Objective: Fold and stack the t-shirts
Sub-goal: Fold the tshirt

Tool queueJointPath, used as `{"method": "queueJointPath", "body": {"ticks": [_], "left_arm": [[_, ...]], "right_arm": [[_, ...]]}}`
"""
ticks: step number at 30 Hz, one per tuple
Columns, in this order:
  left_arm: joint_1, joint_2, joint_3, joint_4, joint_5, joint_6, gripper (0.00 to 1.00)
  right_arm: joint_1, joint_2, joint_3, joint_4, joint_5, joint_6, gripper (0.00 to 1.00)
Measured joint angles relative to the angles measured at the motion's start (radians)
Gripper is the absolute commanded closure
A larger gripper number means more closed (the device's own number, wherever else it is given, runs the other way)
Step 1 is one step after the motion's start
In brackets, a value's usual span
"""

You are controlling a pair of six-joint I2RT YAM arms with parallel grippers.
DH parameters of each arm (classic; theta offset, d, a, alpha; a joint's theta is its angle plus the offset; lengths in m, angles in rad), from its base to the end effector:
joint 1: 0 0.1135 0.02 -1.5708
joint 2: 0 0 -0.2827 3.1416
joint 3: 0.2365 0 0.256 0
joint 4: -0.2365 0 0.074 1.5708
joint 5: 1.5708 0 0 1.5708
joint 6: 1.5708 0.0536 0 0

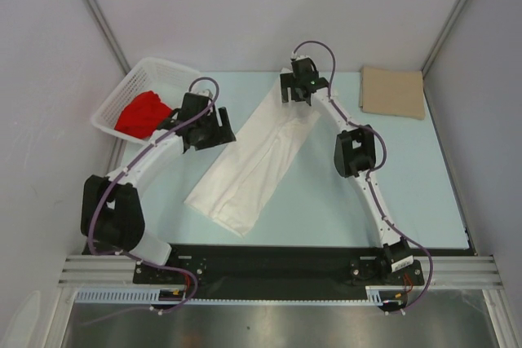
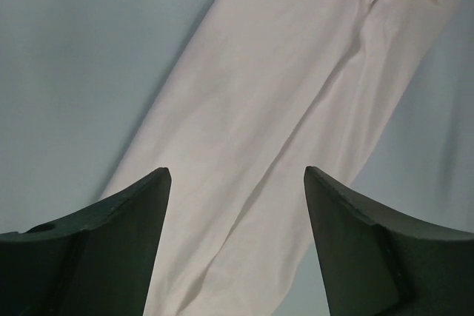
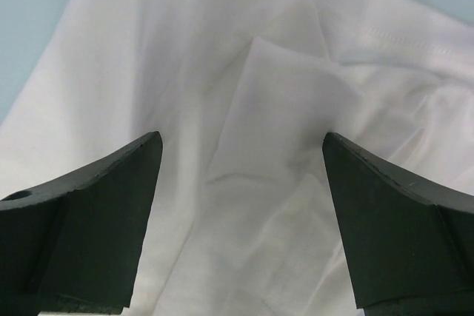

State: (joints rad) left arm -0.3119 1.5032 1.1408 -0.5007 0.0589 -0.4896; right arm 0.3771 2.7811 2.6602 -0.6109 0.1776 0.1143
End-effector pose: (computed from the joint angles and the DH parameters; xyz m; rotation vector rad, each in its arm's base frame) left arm 0.3205 -0.1067 0.2665 -0.1931 2.4715 -0.4245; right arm 0.5921 0.2243 0.1580 -0.2096 2.2794 0.0506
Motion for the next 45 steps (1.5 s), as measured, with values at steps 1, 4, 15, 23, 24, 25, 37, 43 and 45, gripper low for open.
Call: {"method": "queueJointPath", "body": {"ticks": [1,4,15,23,24,25,37,43,45], "left_arm": [[0.0,0.015,0.016,0.006,0.002,0.004,0.21],[0.0,0.04,0.055,0.009,0.004,0.021,0.21],[0.0,-0.111,0.019,-0.144,-0.104,0.023,0.22],[0.001,-0.372,-0.085,-0.251,-0.162,-0.058,0.23],[0.001,-0.384,-0.087,-0.261,-0.165,-0.061,0.23],[0.001,-0.394,-0.087,-0.271,-0.168,-0.062,0.23],[0.006,-0.492,-0.138,-0.331,-0.179,-0.08,0.25],[0.006,-0.564,-0.148,-0.358,-0.18,-0.077,0.24],[0.006,-0.577,-0.147,-0.363,-0.18,-0.077,0.25]], "right_arm": [[0.0,-0.001,0.0,0.014,-0.003,-0.004,0.02],[0.0,-0.022,0.0,0.025,0.008,-0.01,0.0],[0.075,-0.463,-0.168,-0.198,0.063,0.088,0.02],[0.299,-0.704,-0.536,-0.348,-0.021,0.267,0.26],[0.33,-0.706,-0.578,-0.359,-0.031,0.291,0.26],[0.371,-0.704,-0.613,-0.368,-0.04,0.321,0.27],[0.586,-0.598,-0.702,-0.338,-0.116,0.647,1.0],[0.62,-0.567,-0.75,-0.25,-0.133,0.668,1.0],[0.63,-0.547,-0.742,-0.225,-0.14,0.668,1.0]]}}
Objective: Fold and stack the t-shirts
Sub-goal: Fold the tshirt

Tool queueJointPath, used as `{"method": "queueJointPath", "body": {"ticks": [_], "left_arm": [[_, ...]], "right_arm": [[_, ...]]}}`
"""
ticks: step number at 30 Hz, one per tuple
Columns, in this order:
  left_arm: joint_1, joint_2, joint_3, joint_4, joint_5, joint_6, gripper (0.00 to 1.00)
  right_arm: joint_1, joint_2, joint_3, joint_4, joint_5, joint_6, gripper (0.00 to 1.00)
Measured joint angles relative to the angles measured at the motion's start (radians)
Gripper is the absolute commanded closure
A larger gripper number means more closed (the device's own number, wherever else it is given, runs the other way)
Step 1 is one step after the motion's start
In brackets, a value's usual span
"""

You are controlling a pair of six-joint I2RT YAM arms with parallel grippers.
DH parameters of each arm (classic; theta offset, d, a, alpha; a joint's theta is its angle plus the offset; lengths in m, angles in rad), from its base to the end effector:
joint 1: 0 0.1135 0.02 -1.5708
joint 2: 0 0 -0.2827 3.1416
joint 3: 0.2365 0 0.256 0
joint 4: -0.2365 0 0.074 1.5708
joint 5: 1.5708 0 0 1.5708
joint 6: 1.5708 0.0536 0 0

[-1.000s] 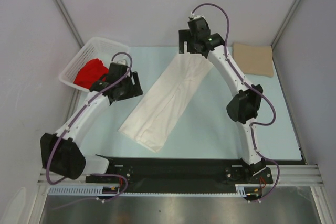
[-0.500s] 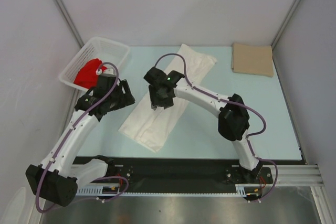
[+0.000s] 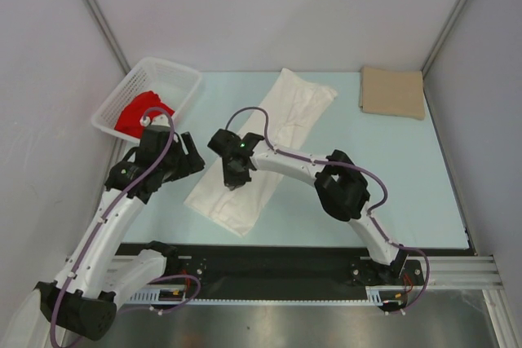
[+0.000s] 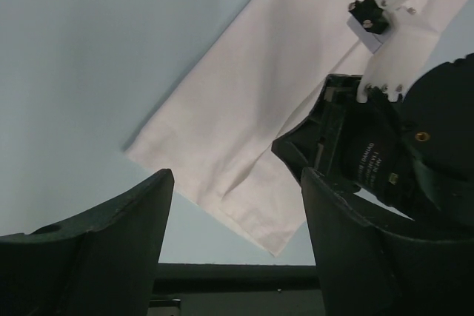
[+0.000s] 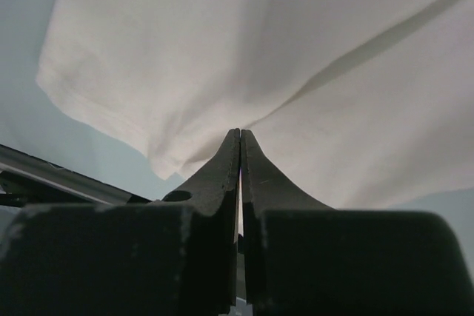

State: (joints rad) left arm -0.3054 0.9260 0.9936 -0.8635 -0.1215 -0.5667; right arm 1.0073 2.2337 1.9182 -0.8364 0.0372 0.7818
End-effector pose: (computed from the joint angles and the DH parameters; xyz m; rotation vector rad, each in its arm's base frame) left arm 0.1768 -0.0489 0.3252 -0.3680 2.3481 -0.2785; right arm 0.2693 0.4225 0.1996 -0.3060 2.8020 0.4345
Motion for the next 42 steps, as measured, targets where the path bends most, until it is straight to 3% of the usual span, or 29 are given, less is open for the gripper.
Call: {"method": "queueJointPath", "body": {"ticks": [22,25,42], "left_arm": [[0.01,-0.02,0.0,-0.011,-0.008,0.01,0.25],[0.021,-0.02,0.0,-0.011,-0.008,0.011,0.29],[0.097,-0.016,-0.021,0.014,0.004,0.045,0.32]], "right_arm": [[0.056,0.185,0.156,0.059,-0.108,-0.163,1.0],[0.055,0.187,0.146,0.071,-0.122,-0.178,1.0],[0.078,-0.08,-0.35,0.38,-0.146,-0.31,1.0]]}}
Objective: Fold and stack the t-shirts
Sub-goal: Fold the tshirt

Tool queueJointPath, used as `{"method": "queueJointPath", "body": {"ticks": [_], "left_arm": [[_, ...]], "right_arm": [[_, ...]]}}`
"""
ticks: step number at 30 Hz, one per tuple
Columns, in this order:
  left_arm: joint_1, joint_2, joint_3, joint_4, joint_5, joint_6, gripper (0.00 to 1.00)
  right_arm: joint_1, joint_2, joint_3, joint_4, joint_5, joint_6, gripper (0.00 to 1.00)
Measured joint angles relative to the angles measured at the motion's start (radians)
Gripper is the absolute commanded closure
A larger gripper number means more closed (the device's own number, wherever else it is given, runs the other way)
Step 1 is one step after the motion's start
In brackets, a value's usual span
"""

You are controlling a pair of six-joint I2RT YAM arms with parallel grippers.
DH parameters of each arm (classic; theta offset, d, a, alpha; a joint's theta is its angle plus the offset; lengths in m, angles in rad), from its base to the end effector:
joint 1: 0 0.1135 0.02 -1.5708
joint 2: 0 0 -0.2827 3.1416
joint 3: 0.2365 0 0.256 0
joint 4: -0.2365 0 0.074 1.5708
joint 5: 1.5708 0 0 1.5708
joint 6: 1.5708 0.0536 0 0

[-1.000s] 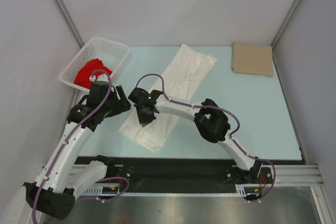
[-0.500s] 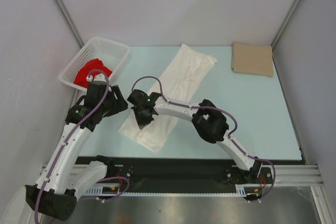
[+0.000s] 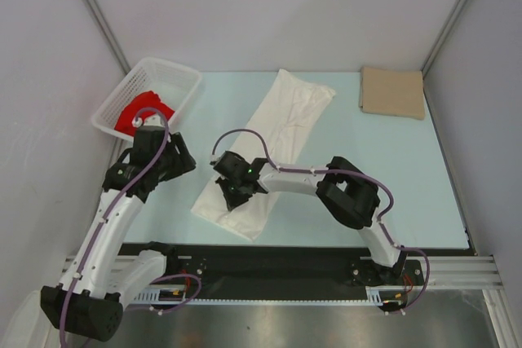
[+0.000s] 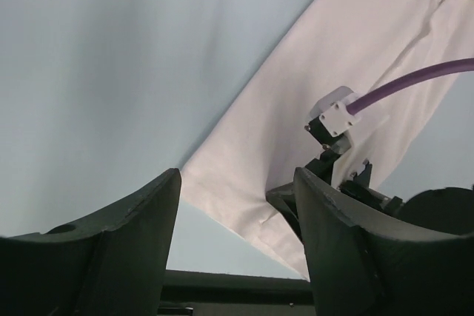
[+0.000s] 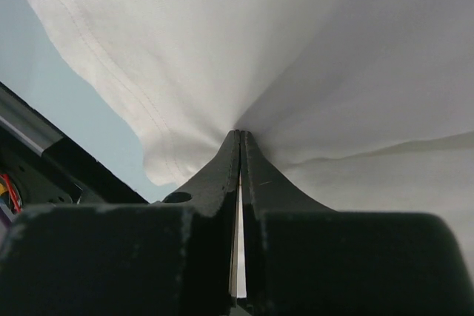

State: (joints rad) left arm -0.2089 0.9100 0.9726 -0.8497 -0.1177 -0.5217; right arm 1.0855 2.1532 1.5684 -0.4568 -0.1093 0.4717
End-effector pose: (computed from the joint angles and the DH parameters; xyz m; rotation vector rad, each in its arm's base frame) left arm 0.1783 -0.0314 0.3220 -0.4245 2.3232 -0.2186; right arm 0.2189 0.4276 0.1524 -0.8761 2.6287 0.6351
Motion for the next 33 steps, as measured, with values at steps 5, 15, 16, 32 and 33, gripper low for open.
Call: {"method": "queueJointPath", "body": {"ticks": [5,15,16,32,33], "left_arm": [[0.003,0.039,-0.034,0.013,0.043,0.002,0.32],[0.005,0.085,-0.093,0.087,0.173,0.008,0.34],[0.005,0.09,-0.102,0.093,0.185,0.008,0.33],[-0.081,0.274,-0.129,0.206,0.31,0.009,0.32],[-0.086,0.278,-0.129,0.208,0.311,0.009,0.32]], "right_arm": [[-0.011,-0.048,-0.097,0.058,-0.014,-0.01,1.0],[-0.1,-0.291,-0.47,0.171,-0.076,0.048,1.0],[-0.114,-0.319,-0.508,0.172,-0.081,0.061,1.0],[-0.198,-0.473,-0.367,-0.285,0.043,0.097,0.81],[-0.23,-0.472,-0.307,-0.309,0.061,0.101,0.74]]}}
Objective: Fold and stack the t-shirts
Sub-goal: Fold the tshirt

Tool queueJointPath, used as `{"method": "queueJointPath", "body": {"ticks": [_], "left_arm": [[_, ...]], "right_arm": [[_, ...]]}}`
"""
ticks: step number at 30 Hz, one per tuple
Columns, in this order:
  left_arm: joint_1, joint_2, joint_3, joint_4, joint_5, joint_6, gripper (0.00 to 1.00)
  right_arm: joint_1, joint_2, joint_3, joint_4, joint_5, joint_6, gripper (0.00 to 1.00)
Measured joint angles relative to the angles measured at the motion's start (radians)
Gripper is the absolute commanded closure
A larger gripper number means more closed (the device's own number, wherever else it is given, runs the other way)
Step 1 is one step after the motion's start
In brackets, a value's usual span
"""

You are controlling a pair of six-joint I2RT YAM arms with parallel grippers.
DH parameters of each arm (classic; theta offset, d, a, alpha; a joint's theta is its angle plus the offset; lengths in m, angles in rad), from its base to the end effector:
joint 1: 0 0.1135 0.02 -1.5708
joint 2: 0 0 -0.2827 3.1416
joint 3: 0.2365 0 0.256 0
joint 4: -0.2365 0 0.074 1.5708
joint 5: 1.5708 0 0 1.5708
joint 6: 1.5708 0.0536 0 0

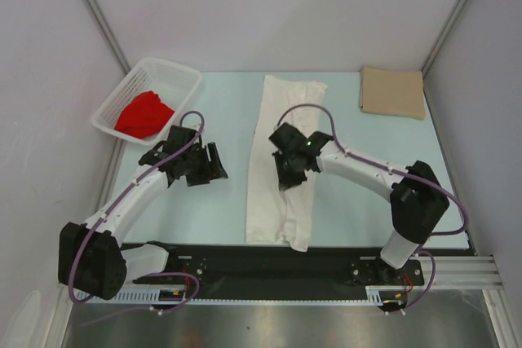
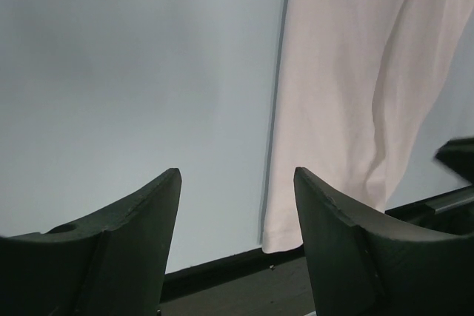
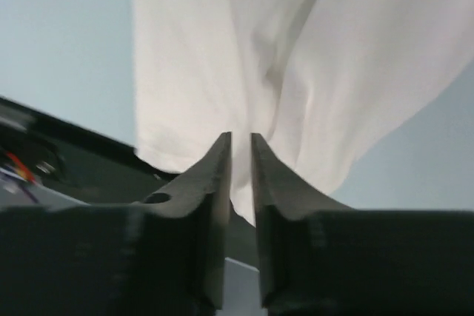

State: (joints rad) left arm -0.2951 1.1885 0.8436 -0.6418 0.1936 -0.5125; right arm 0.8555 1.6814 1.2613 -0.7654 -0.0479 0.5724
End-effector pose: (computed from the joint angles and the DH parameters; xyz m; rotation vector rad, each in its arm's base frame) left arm 0.2255 -0.0793 0.2425 -0.2087 2.6191 -0.5448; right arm 0.2282 0.2665 0.2295 -0.4155 2.8217 0.4159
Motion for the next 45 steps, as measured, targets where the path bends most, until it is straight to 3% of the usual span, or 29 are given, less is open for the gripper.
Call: {"method": "queueJointPath", "body": {"ticks": [1,3,4,8,14,16,19,26,34,45], "left_arm": [[-0.006,0.004,0.0,0.004,0.002,0.0,0.31],[-0.011,0.007,0.0,0.01,0.003,0.0,0.32],[-0.012,0.007,0.0,0.013,0.003,0.0,0.32],[-0.017,0.009,0.0,0.028,0.006,0.0,0.32],[-0.019,0.021,-0.002,0.042,0.024,0.01,0.32],[-0.021,0.023,-0.011,0.055,0.03,0.016,0.32],[-0.022,0.027,-0.029,0.065,0.042,0.017,0.32],[-0.023,0.053,-0.043,0.081,0.055,0.027,0.31],[-0.031,0.093,-0.045,0.092,0.085,0.033,0.3],[-0.098,0.111,-0.105,0.136,0.123,-0.009,0.25]], "right_arm": [[-0.035,0.002,0.057,-0.013,0.019,0.005,0.58],[-0.11,0.016,0.162,-0.031,0.061,0.016,0.41],[-0.14,0.027,0.201,-0.033,0.079,0.015,0.19],[-0.262,0.187,0.405,-0.059,0.175,0.012,0.02],[-0.304,0.58,0.848,-0.113,0.286,-0.059,0.07],[-0.304,0.676,0.95,-0.116,0.311,-0.087,0.17],[-0.31,0.789,1.06,-0.125,0.329,-0.107,0.16],[-0.346,0.887,1.094,-0.095,0.313,-0.183,0.12],[-0.373,1.015,1.295,-0.05,0.297,-0.329,0.1],[-0.39,1.044,1.329,0.079,0.22,-0.434,0.0]]}}
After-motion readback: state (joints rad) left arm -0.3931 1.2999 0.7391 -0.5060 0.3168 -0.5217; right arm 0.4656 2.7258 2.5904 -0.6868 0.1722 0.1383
